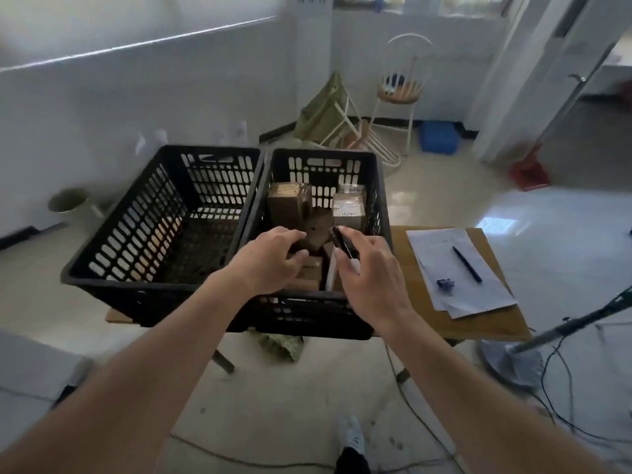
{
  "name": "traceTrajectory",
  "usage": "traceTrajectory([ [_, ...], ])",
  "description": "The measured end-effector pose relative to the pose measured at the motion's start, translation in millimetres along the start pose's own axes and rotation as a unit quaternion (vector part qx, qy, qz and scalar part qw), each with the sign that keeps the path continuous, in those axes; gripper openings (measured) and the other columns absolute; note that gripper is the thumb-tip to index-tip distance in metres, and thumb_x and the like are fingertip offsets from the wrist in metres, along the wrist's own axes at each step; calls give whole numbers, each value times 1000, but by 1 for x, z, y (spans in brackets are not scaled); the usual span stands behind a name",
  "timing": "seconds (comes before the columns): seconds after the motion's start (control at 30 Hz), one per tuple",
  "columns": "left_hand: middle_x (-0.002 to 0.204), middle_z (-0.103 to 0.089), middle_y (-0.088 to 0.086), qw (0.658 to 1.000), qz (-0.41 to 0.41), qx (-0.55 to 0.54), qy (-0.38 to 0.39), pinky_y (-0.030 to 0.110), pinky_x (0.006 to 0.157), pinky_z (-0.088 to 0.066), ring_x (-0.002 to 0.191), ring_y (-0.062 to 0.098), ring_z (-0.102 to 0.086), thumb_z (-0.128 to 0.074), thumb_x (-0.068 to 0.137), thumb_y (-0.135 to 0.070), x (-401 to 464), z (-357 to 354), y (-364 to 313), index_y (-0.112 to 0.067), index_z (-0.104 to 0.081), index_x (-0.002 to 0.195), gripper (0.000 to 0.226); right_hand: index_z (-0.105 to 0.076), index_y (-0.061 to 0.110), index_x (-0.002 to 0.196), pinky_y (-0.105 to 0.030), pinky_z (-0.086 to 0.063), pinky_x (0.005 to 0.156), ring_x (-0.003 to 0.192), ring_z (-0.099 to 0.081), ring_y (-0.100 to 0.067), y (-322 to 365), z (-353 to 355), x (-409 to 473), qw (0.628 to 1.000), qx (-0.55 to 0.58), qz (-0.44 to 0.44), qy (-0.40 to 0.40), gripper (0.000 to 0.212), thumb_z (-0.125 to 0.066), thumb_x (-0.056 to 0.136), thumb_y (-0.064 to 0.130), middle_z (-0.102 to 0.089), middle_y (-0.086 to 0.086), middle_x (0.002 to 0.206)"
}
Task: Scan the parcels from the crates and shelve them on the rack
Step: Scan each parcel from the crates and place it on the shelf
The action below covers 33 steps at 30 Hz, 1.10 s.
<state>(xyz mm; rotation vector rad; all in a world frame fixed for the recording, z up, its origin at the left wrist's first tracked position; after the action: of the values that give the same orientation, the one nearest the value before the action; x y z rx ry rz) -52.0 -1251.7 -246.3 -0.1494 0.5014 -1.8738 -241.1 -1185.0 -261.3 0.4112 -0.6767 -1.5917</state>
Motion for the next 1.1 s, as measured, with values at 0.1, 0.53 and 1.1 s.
traceTrajectory([
  [0.1, 154, -51, -2, 999, 21, -10, 27, 44, 117, -42, 141, 20, -49, -54, 107, -43, 41, -13, -7, -26, -46, 157, 54, -47, 38, 156, -47, -59, 98, 116, -63, -26, -18, 2, 40, 1000, -3, 11, 1, 48, -54, 109, 45, -58, -7, 136],
  [0.53, 149, -55, 4, 970, 67, -153, 176, 36, 106, -48, 122, 16, -55, -48, 109, -14, 151, -102, 1, -30, -39, 159, 54, -48, 37, 155, -40, -60, 93, 114, -61, -23, -74, -1, 112, 999, -25, -42, -19, 47, -54, 108, 43, -57, -6, 135],
  [1.1, 135, -53, 7, 866, 72, -449, 208, 27, 83, -61, 119, 26, -63, -91, 78, -20, 164, -115, 20, -42, -51, 140, 77, -46, 35, 158, -45, -59, 95, 116, -61, -27, -78, 7, 117, 999, -29, -42, -1, 49, -53, 109, 41, -54, -7, 138],
])
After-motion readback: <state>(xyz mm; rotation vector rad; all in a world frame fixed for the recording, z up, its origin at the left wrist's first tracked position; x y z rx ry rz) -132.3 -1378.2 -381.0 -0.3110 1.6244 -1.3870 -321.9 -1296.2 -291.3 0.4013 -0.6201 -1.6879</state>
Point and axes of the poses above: each hand's wrist, its own x-axis towards the middle knuckle, its own z-axis out of the back of the hand, y = z × x, the point moved 2 cm from there along x, towards the middle knuckle
